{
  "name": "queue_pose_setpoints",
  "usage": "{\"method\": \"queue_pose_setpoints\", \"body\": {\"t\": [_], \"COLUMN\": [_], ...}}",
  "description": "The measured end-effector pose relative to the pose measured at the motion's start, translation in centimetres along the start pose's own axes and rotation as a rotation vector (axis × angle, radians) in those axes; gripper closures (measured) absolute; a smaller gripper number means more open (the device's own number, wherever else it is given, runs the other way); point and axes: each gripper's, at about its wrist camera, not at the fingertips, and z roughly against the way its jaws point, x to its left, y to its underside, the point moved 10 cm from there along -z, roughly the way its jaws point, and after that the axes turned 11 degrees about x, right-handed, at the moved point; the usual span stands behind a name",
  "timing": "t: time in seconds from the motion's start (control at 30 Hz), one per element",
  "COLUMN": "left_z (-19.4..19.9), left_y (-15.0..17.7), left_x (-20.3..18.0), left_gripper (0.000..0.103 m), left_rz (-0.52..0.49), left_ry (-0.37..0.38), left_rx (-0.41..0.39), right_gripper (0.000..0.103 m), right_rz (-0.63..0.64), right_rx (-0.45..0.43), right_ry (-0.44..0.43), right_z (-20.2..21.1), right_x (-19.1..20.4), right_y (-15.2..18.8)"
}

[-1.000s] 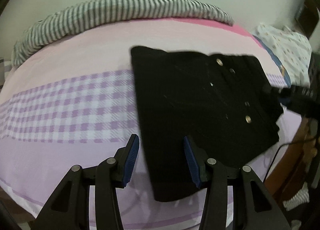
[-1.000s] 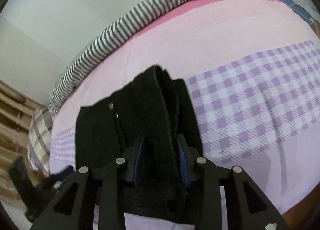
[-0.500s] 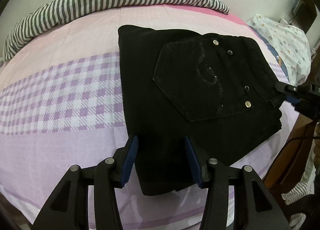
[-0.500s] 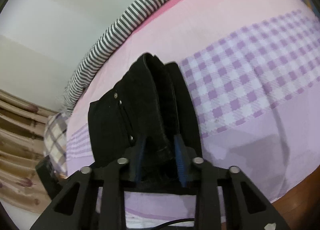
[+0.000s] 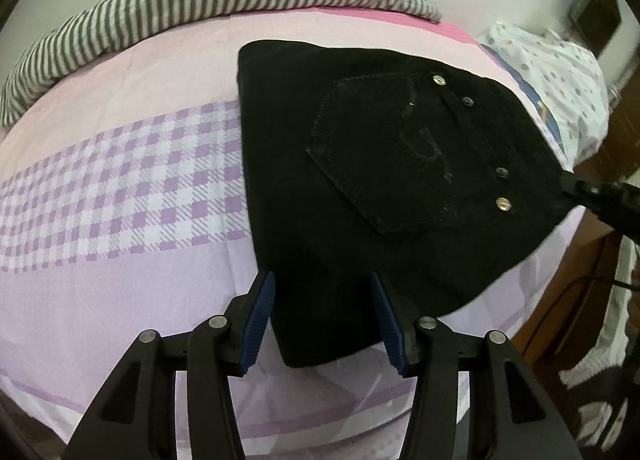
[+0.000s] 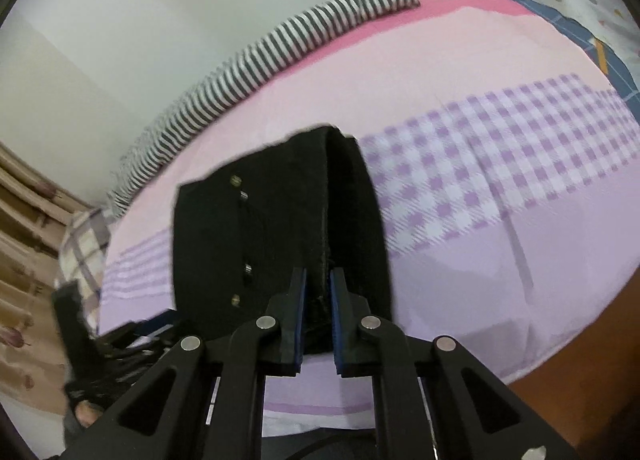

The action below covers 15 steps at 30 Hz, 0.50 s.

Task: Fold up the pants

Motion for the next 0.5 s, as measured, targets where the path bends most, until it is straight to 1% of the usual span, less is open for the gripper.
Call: {"method": "queue_pose_setpoints", "body": {"t": [0.1, 0.27, 0.5], "left_z": [0.0, -0.7, -0.9], "left_y": [0.5, 0.8, 0.6], "left_x": [-0.1, -0.2, -0.1], "left_gripper": [0.052, 0.052, 0.050], "left_rz": [-0.034, -0.035, -0.031], "left_ry": [-0.009, 0.000, -0.015], "left_rx": [-0.002, 0.016, 0.007], "right_gripper": [0.094, 0.094, 0.093], "right_rz": [-0.007, -0.002, -0.028], "right_rx": [0.024, 0.048, 0.051], "right_ry": [0.037, 0.074, 0.046], "right_z": [-0.9, -1.7, -2.0], "right_x": [-0.8, -1.3, -1.5], "right_y": [0.3, 0.6, 0.6]}}
